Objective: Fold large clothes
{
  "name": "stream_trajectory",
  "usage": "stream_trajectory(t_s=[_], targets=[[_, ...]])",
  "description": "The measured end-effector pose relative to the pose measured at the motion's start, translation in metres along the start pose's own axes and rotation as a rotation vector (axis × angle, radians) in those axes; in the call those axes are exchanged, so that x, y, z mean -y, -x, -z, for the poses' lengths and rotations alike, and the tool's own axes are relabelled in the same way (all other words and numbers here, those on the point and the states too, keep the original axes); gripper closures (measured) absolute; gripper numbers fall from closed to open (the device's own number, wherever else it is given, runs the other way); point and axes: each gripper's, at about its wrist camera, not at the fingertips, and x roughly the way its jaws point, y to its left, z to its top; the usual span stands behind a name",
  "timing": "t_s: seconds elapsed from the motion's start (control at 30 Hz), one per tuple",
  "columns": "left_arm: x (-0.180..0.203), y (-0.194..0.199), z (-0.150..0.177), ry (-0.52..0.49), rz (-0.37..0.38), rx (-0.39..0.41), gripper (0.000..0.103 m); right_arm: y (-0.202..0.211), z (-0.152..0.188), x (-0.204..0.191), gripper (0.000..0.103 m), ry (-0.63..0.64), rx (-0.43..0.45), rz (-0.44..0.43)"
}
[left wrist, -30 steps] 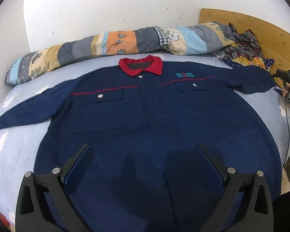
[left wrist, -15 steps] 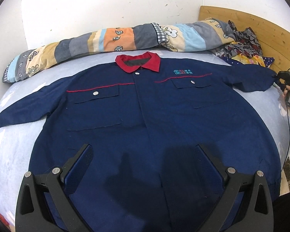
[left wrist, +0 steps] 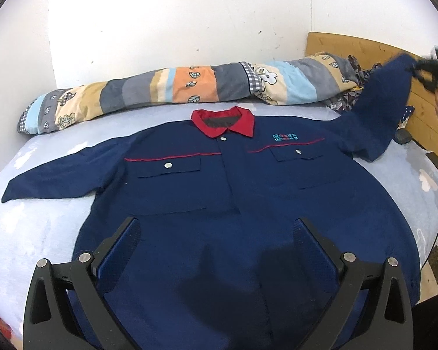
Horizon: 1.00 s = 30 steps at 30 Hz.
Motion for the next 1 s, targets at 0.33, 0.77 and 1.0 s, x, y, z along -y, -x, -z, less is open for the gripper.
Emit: stream_trajectory(t_s=[0.33, 0.77, 1.0], targets=[[-0.035, 0.029, -0.005, 0.073, -0.025, 0.072, 0.0, 0.001, 0.031, -0.197, 0.085, 0.15, -0.074, -0.21], [-0.093, 0.059, 0.001, 0.189, -0.088, 0.117, 0.0, -0.076, 0.301, -0.34, 0.085, 0.352, -0.475, -0.34], [-0.107, 0.064, 0.002, 0.227, -0.094, 0.122, 0.0, -0.133, 0.473, -0.316, 0.031, 0.421, -0.79, -0.223]])
